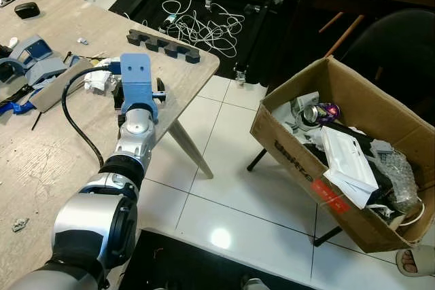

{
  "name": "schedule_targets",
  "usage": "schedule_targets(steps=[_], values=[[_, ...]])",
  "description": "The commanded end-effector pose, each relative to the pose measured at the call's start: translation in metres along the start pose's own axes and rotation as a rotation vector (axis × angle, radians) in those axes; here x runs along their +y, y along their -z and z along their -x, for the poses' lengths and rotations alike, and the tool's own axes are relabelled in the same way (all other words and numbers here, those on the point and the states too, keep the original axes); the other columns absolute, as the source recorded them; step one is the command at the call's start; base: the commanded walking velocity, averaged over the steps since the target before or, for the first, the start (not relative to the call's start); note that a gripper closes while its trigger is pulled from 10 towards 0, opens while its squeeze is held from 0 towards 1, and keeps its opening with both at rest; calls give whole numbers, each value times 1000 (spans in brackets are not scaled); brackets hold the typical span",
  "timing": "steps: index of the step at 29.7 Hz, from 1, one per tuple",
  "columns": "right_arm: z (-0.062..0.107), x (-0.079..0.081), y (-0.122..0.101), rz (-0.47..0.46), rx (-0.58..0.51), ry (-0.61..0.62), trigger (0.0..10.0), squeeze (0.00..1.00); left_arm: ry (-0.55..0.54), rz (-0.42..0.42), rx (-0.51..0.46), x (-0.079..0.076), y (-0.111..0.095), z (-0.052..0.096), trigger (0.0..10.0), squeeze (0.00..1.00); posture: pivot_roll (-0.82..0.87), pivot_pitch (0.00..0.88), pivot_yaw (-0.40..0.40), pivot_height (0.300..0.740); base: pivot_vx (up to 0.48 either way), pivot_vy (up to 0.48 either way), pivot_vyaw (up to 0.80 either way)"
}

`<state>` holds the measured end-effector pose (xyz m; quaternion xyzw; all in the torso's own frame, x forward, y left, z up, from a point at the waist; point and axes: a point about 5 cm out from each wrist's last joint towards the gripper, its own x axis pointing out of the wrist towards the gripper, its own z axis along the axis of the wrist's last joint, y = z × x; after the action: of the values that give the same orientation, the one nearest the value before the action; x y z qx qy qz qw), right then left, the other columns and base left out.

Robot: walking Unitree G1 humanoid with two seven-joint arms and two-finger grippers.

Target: Picking trash to rubbish bin

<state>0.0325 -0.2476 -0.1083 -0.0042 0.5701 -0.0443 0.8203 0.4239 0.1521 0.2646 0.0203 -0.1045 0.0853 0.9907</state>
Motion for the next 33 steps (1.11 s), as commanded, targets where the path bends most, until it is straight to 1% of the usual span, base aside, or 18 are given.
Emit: schedule_targets(steps=[1,3,7,10,14,20,23,26,27,29,30,31,32,33], values=[[7,-2,24,-10,74,6,10000,0,-26,-10,156,13,37,9,0,0,-357,499,62,740,0,0,0],[7,-3,24,-7,77,9,10000,0,-28,24,201,14,46,11,0,0,-359,499,61,740,0,0,0],[7,-4,24,-4,78,11,10000,0,-23,28,219,13,50,13,0,0,-360,497,59,740,0,0,0],[7,-5,23,2,79,14,10000,0,-14,57,253,10,56,16,0,0,-359,493,56,740,0,0,0],[7,-5,22,5,79,14,10000,0,-12,60,263,10,59,17,0,0,-361,491,55,740,0,0,0],[5,-7,17,12,75,21,10000,0,-6,60,292,10,71,23,0,0,-361,471,48,740,0,0,0],[3,-9,11,14,68,25,10000,0,-3,66,306,10,77,26,0,0,-359,451,46,740,0,0,0],[2,-9,6,10,59,25,10000,0,-5,76,310,11,79,27,0,0,-357,438,46,740,0,0,0],[1,-8,3,9,52,25,10000,0,-10,92,307,13,79,27,0,0,-355,426,47,740,0,0,0],[-2,-7,-6,1,34,21,10000,0,-38,180,290,20,75,25,0,0,-353,409,49,740,0,0,0],[-4,-5,-10,-1,25,19,10000,0,-54,256,260,26,70,22,0,0,-348,389,51,740,0,0,0],[-5,-4,-15,-4,17,17,10000,0,-83,311,218,36,63,19,0,0,-345,379,52,740,0,0,0],[-6,-3,-17,-5,13,17,10000,0,-102,341,189,43,59,17,0,0,-345,379,52,740,0,0,0],[-7,-2,-21,-8,6,14,10000,0,-134,393,130,57,50,14,0,0,-337,357,54,740,0,0,0]])
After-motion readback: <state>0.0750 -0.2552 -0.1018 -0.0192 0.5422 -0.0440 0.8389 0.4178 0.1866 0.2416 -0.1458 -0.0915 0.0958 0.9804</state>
